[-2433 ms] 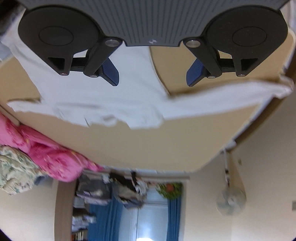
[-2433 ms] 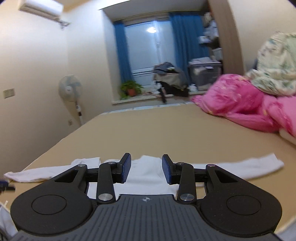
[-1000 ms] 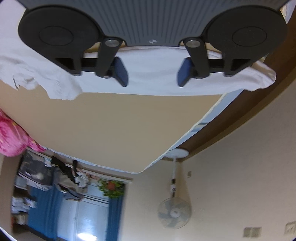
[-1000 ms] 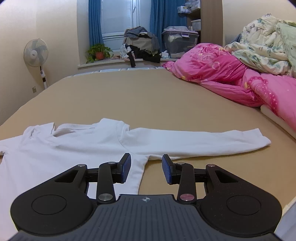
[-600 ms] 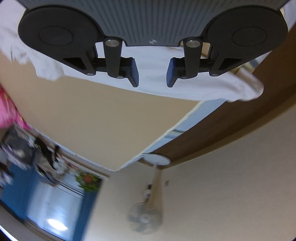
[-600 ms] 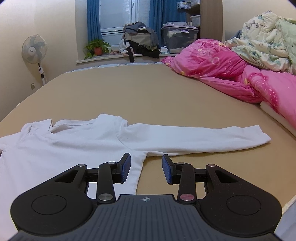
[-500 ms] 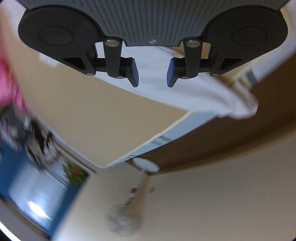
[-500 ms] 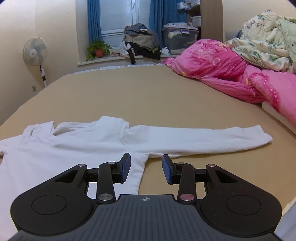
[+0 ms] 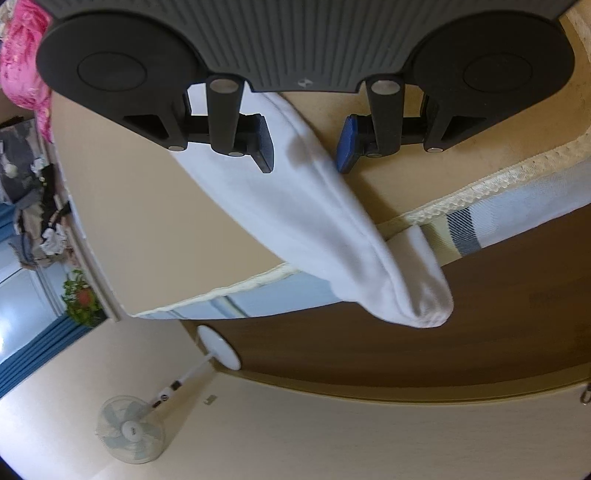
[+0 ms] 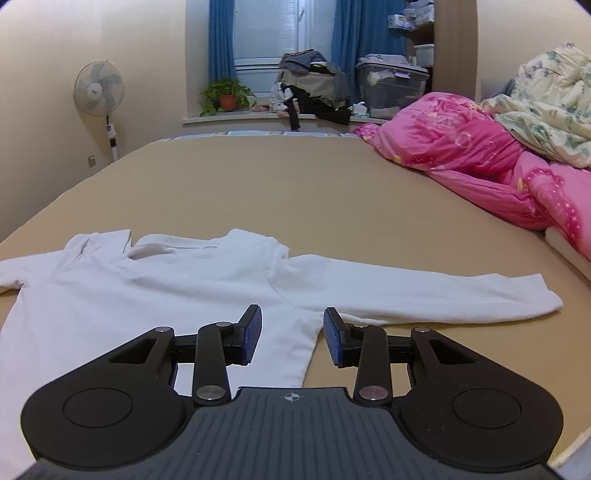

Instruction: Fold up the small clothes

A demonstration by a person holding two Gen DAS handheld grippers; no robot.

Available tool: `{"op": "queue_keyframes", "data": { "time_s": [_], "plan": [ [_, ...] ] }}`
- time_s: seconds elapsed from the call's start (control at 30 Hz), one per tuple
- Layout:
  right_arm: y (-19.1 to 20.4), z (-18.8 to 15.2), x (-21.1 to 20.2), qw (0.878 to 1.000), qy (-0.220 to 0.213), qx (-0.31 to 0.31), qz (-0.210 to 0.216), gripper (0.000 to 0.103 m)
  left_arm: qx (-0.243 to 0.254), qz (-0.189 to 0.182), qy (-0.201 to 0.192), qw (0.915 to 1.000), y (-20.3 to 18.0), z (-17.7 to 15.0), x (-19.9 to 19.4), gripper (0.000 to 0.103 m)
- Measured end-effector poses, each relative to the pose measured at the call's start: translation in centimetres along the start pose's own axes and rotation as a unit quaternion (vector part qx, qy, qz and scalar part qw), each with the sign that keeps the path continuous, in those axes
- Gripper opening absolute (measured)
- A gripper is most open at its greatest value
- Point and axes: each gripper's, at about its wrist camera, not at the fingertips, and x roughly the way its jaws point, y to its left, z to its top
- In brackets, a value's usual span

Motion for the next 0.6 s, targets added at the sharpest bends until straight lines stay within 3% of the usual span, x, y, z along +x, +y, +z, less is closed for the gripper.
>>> {"op": "queue_keyframes", "data": {
  "time_s": [0.03, 0.07, 0.13, 0.2, 0.23, 0.27, 0.37, 0.43, 0.5, 0.53, 0.57, 0.6],
  "plan": [
    [0.1, 0.0, 0.1, 1.0, 0.001, -0.002, 0.002, 0.039, 0.003, 0.006, -0.002, 1.0, -0.2, -0.1, 0.2, 0.031],
    [0.1, 0.0, 0.1, 1.0, 0.002, -0.004, 0.004, 0.039, 0.01, 0.015, -0.008, 0.9998, -0.3, -0.1, 0.2, 0.007],
    [0.4, 0.1, 0.2, 1.0, 0.002, -0.007, 0.008, 0.039, 0.032, 0.027, -0.027, 0.9988, -1.1, -0.5, -0.5, 0.003],
    [0.6, 0.2, 0.2, 1.0, 0.001, -0.01, 0.013, 0.038, 0.112, 0.053, -0.107, 0.9865, -4.2, -1.6, -2.5, 0.003],
    [0.7, 0.2, 0.2, 1.0, 0.0, -0.012, 0.016, 0.037, 0.161, 0.051, -0.137, 0.976, -6.2, -2.6, -3.5, 0.003],
    [0.8, 0.3, 0.1, 1.0, 0.0, -0.013, 0.02, 0.036, 0.225, 0.035, -0.172, 0.9583, -8.8, -4.2, -4.8, 0.003],
    [1.2, 0.3, 0.3, 0.999, 0.005, -0.017, 0.033, 0.032, 0.309, -0.042, -0.206, 0.9274, -14.9, -9.1, -7.5, 0.003],
    [1.5, 0.3, 0.6, 0.999, 0.008, -0.024, 0.04, 0.031, 0.359, -0.103, -0.208, 0.904, -19.5, -14.1, -9.1, 0.003],
    [1.7, 0.3, 0.8, 0.999, 0.012, -0.03, 0.044, 0.031, 0.415, -0.173, -0.2, 0.8707, -24.1, -20.7, -10.6, 0.003],
    [1.7, 0.3, 1.0, 0.998, 0.015, -0.031, 0.045, 0.031, 0.439, -0.208, -0.19, 0.853, -26.2, -24.4, -11.3, 0.003],
    [1.8, 0.3, 1.1, 0.998, 0.018, -0.03, 0.045, 0.031, 0.454, -0.235, -0.176, 0.8416, -27.4, -27.2, -11.6, 0.004],
    [1.7, 0.3, 1.2, 0.998, 0.021, -0.028, 0.046, 0.031, 0.47, -0.266, -0.148, 0.8289, -28.6, -30.6, -11.5, 0.012]
  ]
}}
